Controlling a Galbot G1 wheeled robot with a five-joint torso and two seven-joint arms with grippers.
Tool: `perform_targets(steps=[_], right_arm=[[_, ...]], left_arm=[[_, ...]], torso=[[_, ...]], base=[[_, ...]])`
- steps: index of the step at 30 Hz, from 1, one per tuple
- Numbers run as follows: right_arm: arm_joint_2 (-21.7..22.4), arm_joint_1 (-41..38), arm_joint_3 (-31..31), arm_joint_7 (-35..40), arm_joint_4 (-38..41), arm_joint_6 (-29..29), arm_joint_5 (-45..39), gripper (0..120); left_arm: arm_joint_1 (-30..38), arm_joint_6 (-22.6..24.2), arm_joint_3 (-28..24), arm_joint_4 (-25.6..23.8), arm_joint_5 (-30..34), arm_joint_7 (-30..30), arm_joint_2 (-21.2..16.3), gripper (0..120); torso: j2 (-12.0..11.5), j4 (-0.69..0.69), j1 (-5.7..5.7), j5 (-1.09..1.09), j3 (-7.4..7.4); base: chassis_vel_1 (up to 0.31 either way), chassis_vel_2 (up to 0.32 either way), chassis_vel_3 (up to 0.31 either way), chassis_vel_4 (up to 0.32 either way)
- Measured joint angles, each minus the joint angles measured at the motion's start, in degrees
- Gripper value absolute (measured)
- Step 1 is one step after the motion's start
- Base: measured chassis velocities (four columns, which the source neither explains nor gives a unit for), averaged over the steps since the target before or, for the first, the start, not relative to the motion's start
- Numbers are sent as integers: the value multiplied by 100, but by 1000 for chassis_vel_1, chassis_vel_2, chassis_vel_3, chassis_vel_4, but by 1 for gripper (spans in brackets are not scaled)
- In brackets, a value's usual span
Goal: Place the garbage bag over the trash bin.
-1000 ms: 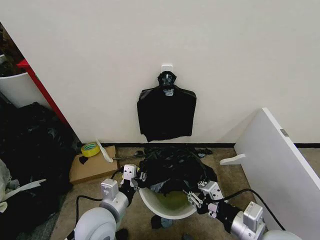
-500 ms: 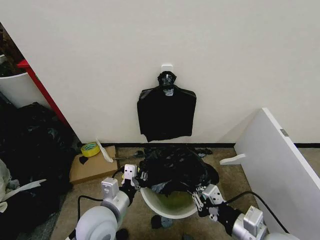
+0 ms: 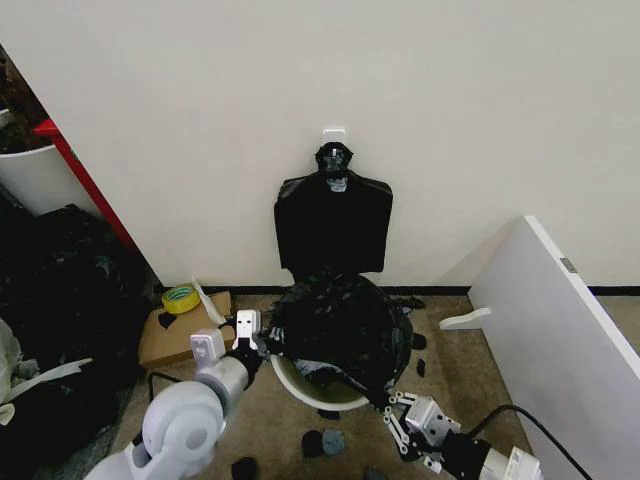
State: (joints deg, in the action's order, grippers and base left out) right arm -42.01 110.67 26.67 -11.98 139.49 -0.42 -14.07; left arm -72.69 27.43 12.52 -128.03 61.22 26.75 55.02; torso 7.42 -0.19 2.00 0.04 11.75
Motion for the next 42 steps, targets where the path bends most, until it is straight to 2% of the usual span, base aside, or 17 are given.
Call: perform_targets(steps=[11, 18, 24, 27, 35, 42], right_arm=[[-73, 229, -89, -277, -200, 422, 302, 0], [-183, 272, -260, -358, -313, 657, 601, 0], [-386, -144, -755, -341, -467, 719, 1052, 0], [-585, -462, -1197, -358, -716, 806, 1478, 0], [-836, -599, -1613, -482, -1084, 1117, 2196, 0], [-1278, -899, -1963, 5, -1633, 974, 2623, 0]], left_arm=[[186, 119, 156, -3, 810, 257, -12, 0], [270, 72, 125, -33, 1066, 502, 46, 0], [324, -60, -75, -87, 1135, 820, 197, 0], [356, -121, -214, -109, 1237, 1111, 299, 0], [358, -205, -225, -168, 1420, 1372, 363, 0], [245, -304, -211, -289, 1669, 1475, 518, 0]], torso=[[0, 0, 0, 0, 0], [0, 0, 0, 0, 0], [0, 1, 0, 1, 0], [0, 0, 0, 1, 0], [0, 0, 0, 0, 0], [0, 0, 0, 0, 0]], base=[[0, 0, 0, 0], [0, 0, 0, 0], [0, 0, 0, 0], [0, 0, 0, 0], [0, 0, 0, 0], [0, 0, 0, 0]])
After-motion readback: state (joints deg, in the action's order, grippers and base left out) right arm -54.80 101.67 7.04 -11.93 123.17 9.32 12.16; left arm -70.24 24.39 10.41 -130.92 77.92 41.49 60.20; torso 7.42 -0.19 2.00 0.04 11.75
